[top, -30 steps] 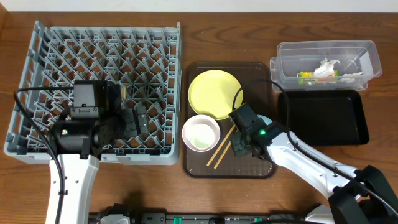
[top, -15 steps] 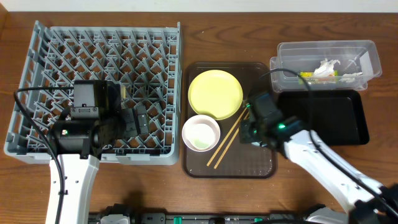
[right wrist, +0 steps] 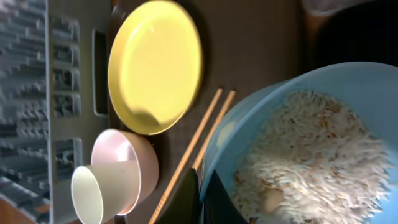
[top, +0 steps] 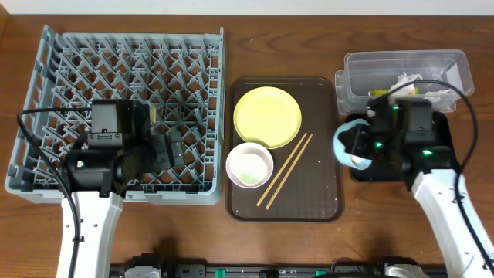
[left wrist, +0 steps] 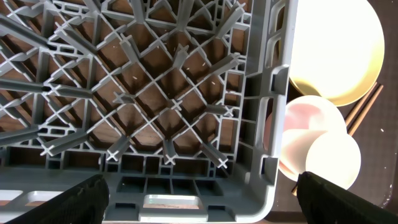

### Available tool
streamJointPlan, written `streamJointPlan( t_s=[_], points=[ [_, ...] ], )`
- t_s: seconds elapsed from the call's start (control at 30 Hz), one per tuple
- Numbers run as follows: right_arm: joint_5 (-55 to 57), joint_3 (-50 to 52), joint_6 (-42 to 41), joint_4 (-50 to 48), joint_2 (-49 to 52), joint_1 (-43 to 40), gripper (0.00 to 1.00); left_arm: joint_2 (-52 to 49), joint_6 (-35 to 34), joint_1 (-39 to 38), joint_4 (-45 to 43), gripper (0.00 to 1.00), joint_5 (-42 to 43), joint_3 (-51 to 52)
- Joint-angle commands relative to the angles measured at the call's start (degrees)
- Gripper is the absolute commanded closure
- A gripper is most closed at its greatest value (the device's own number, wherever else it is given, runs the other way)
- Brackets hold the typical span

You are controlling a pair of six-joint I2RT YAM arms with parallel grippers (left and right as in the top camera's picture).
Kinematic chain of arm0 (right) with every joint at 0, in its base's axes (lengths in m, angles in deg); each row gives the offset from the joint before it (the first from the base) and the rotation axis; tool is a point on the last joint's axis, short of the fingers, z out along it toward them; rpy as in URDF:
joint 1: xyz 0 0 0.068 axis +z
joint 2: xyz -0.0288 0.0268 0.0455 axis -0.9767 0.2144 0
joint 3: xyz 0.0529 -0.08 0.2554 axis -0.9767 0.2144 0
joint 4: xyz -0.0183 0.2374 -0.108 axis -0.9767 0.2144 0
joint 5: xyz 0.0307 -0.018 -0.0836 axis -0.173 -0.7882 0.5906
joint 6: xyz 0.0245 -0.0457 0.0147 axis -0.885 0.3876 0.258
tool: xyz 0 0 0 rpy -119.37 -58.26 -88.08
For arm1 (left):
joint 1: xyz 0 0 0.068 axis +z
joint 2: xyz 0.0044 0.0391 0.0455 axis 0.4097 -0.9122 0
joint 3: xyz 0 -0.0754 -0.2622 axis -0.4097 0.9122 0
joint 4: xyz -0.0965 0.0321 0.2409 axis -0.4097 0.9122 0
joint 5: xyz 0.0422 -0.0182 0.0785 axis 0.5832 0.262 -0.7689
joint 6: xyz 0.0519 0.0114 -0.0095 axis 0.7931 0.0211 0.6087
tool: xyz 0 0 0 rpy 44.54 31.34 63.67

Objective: Sort waste into correct bins and load items into the dishwasher rack
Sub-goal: 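Grasp the light-blue rice bowl with the right gripper and lift, then tip the blue bowl over the black tray to pour out rice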

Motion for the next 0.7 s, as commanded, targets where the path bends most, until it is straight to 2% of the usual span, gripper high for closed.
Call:
streamJointPlan(
  t_s=[0.0,0.43,0.67],
  points=[
    [-6.9,-1.2,4.0,0.2,-0.1,-4.8,0.99,-0.3,-0.1,0.2,0.2,0.02,0.7,-0.8],
    [-28.5,-1.2,11.1,-1.3,10.7,-18.8,0.99,-0.3,-0.1,0.2,0.2,0.02,0.7,-0.8],
    [-39.2,-1.2,11.8,-5.6,17.0,-25.0,0.99,-0.3,-0.1,0.2,0.2,0.02,0.7,-0.8]
  ],
)
